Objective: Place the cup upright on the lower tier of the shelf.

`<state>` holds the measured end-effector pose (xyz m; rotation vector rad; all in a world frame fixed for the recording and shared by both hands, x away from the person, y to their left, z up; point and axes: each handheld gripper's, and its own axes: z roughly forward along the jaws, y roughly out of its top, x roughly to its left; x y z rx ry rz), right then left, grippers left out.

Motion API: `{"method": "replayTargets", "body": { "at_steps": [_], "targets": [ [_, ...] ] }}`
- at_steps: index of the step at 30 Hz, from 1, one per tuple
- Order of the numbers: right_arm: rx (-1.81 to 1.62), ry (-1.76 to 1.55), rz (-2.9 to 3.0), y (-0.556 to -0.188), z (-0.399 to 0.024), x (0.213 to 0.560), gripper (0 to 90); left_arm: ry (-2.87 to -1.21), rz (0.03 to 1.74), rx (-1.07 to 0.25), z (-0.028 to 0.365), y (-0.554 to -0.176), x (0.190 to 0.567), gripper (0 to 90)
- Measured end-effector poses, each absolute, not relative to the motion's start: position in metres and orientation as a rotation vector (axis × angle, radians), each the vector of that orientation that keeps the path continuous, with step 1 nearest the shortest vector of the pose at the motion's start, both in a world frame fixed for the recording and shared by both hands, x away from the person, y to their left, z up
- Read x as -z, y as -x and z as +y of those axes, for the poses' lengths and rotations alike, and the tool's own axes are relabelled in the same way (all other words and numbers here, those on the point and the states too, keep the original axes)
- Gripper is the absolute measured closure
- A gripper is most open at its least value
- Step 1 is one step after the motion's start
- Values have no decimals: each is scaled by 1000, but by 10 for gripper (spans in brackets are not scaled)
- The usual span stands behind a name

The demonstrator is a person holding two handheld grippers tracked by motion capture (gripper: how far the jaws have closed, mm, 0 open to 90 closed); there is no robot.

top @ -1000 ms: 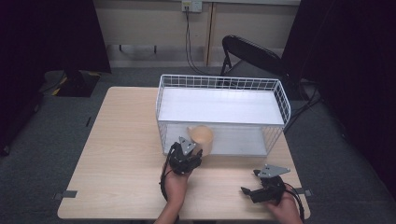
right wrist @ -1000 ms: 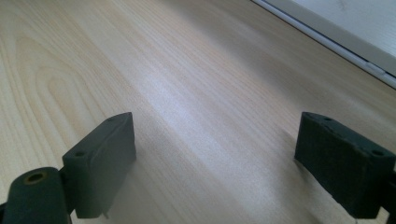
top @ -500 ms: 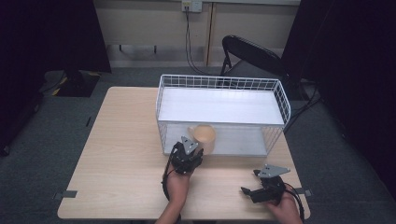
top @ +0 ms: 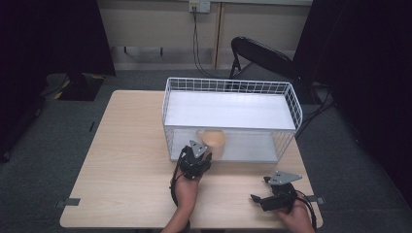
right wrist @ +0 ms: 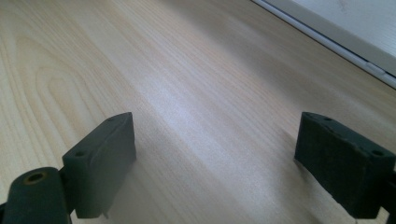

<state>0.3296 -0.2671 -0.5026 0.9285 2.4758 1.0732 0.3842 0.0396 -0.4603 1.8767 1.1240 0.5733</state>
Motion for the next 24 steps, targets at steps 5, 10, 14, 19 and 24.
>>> {"method": "replayTargets", "body": {
  "at_steps": [5,10,14,19,24],
  "targets": [
    [-1073,-928,2476,-330,-267,503,117,-1868,1126,-569,39,-388,461,647],
    [-1073,-928,2476,-330,-267,503,117,-1870,1122,-563,38,-389,462,639],
    [-1073,-928,2476,-330,-267,503,117,-1882,1089,-558,39,-385,461,624],
    [-1073,-928,2476,-330,-267,503,117,-1881,1064,-520,41,-382,459,551],
    [-1073,-928,2476,-330,-267,503,117,-1895,1036,-504,44,-380,458,459]
  ]
}}
